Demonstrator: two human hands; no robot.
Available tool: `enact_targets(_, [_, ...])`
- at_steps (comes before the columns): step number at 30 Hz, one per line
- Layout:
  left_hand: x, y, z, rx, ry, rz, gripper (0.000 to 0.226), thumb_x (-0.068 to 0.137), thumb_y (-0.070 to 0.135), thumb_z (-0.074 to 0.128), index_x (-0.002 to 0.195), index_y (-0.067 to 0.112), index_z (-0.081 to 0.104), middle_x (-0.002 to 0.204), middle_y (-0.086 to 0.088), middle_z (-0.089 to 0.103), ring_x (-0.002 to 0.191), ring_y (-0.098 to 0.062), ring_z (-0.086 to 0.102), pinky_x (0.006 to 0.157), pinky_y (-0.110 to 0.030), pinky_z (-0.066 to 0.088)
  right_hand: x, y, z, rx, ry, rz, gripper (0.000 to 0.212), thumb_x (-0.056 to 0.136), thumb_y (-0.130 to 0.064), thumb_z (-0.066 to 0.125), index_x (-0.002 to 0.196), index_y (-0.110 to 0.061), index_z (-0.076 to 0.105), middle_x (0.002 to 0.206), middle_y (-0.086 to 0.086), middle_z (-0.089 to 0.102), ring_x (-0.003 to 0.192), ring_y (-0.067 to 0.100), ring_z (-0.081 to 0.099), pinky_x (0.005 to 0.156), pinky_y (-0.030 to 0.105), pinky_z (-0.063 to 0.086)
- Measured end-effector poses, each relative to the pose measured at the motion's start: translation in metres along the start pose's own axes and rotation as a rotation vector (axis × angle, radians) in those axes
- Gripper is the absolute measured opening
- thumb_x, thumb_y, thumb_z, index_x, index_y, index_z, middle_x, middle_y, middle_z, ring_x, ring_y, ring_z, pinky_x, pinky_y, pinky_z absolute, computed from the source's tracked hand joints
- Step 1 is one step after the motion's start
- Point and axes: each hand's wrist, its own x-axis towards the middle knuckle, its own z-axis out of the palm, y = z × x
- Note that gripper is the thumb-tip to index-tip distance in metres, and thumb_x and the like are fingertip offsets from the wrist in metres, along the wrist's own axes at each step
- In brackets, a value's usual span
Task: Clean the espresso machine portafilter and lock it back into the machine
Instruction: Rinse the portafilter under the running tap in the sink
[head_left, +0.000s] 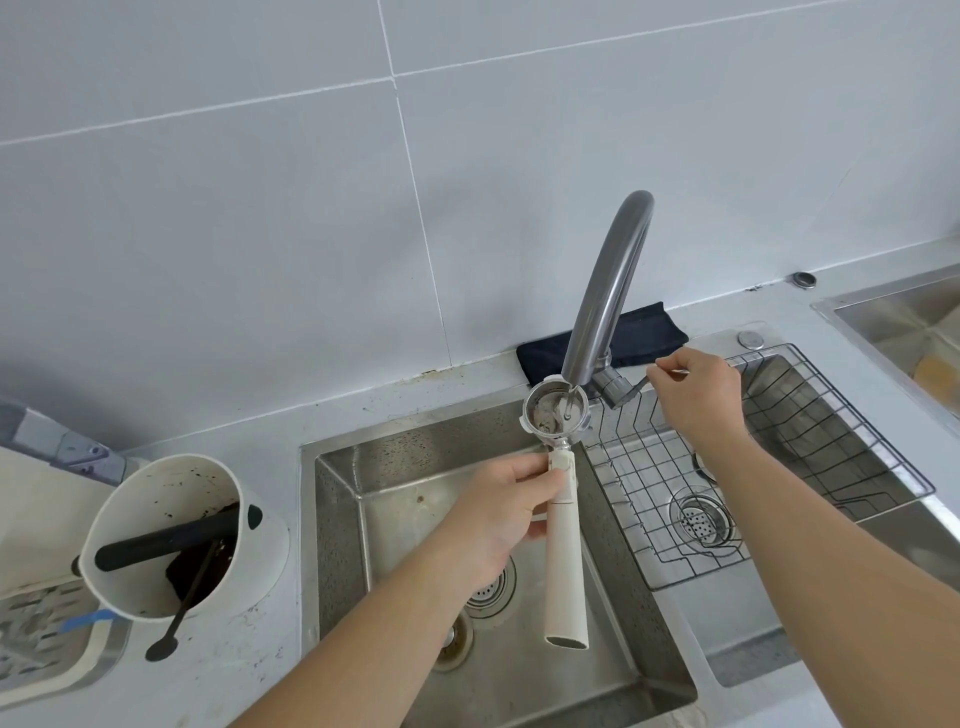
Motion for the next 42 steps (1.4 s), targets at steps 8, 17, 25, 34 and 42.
enact_targets(8, [0.001, 0.003, 0.003, -0.138, -0.056, -0.1, 0.017, 0.094, 0.011, 0.058, 0.105, 0.007, 0.072, 0.086, -0.007, 0.073, 0.076, -0.019, 0.068, 0.066, -0.03, 0.057, 0.001, 0.001, 0.0, -0.002, -0.003, -0.002, 0.014, 0.092, -0.02, 0.064, 0.093, -0.009, 0.072, 0.085, 0.004, 0.068, 0.077, 0.026, 0.067, 0.073, 0.037, 0.057])
enact_targets(17, [-0.002, 0.008, 0.006, -0.124, -0.078, -0.204, 0.029, 0.091, 0.014, 0.065, 0.114, -0.005, 0.066, 0.091, -0.017, 0.071, 0.071, -0.019, 0.07, 0.06, -0.026, 0.056, 0.002, 0.003, 0.001, 0.002, 0.0, -0.009, 0.015, 0.092, -0.021, 0.064, 0.094, -0.009, 0.073, 0.089, 0.005, 0.071, 0.078, 0.026, 0.066, 0.076, 0.04, 0.057])
enact_targets(25, [-0.006, 0.008, 0.001, 0.041, -0.029, -0.199, 0.03, 0.09, 0.018, 0.067, 0.109, -0.004, 0.068, 0.086, -0.013, 0.07, 0.068, -0.015, 0.066, 0.057, -0.024, 0.054, 0.003, 0.003, 0.0, 0.01, -0.002, 0.0, 0.015, 0.091, -0.021, 0.064, 0.096, -0.009, 0.072, 0.088, 0.004, 0.07, 0.078, 0.026, 0.066, 0.075, 0.04, 0.058])
enact_targets(34, [-0.016, 0.005, -0.017, 0.236, 0.08, -0.187, 0.016, 0.085, 0.025, 0.072, 0.097, 0.016, 0.075, 0.082, -0.005, 0.072, 0.068, -0.019, 0.065, 0.063, -0.034, 0.054, 0.003, 0.004, 0.0, 0.015, -0.004, 0.011, 0.014, 0.092, -0.022, 0.065, 0.094, -0.01, 0.072, 0.086, 0.004, 0.068, 0.075, 0.024, 0.063, 0.073, 0.037, 0.056])
enact_targets(42, [-0.018, 0.005, -0.026, 0.332, 0.168, -0.027, 0.009, 0.086, 0.022, 0.071, 0.085, 0.027, 0.077, 0.085, -0.002, 0.076, 0.071, -0.019, 0.068, 0.076, -0.045, 0.059, 0.003, 0.004, 0.001, 0.028, -0.01, 0.022, 0.013, 0.091, -0.021, 0.065, 0.094, -0.01, 0.072, 0.084, 0.002, 0.068, 0.069, 0.022, 0.063, 0.066, 0.033, 0.054])
